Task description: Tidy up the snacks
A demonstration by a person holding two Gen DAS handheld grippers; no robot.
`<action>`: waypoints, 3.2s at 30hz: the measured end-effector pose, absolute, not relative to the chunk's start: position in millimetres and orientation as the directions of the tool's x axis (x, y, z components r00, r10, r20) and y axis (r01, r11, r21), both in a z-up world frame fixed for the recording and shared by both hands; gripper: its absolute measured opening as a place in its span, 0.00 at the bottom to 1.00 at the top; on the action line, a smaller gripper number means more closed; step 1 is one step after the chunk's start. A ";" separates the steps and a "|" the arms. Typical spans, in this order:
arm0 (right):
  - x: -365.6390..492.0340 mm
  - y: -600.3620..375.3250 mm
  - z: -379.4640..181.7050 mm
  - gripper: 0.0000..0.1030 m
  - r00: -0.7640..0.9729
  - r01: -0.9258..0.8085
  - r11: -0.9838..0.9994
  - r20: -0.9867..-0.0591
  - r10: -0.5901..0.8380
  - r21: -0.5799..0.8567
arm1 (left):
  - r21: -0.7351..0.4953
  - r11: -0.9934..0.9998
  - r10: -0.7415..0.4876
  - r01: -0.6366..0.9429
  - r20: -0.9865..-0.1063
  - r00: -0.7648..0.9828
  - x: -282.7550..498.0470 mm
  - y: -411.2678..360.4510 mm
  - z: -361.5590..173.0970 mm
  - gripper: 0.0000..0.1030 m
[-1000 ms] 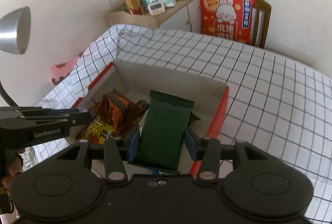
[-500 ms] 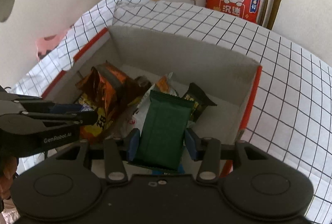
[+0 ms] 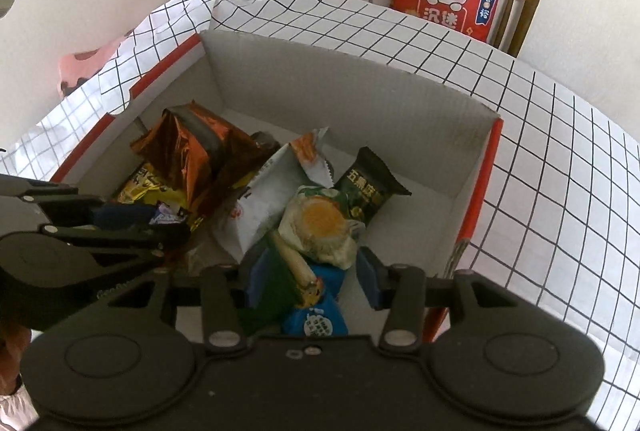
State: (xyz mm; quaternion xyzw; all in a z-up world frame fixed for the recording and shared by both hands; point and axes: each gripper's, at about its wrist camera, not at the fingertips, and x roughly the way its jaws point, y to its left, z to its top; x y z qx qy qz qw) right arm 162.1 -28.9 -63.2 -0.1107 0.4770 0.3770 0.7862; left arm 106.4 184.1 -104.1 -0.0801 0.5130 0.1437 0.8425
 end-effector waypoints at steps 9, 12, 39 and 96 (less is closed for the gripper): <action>152.9 -49.5 -44.0 0.62 0.292 -0.690 0.693 -0.795 0.532 0.210 | -0.028 0.941 0.149 -0.338 -0.860 0.488 93.7 184.8 -86.5 0.59; 148.9 -56.9 -35.3 0.66 0.302 -0.692 0.687 -0.776 0.553 0.220 | -0.037 0.940 0.147 -0.340 -0.854 0.499 89.4 183.5 -80.1 0.59; 98.4 -158.7 29.7 1.00 0.469 -0.613 0.698 -0.542 0.698 0.370 | -0.092 0.958 0.131 -0.270 -0.699 0.703 22.1 135.7 4.4 0.86; 26.0 -199.3 28.9 1.00 0.730 -0.453 0.856 -0.447 0.517 0.249 | -0.124 0.949 0.154 -0.291 -0.623 0.767 -24.9 99.8 23.4 0.99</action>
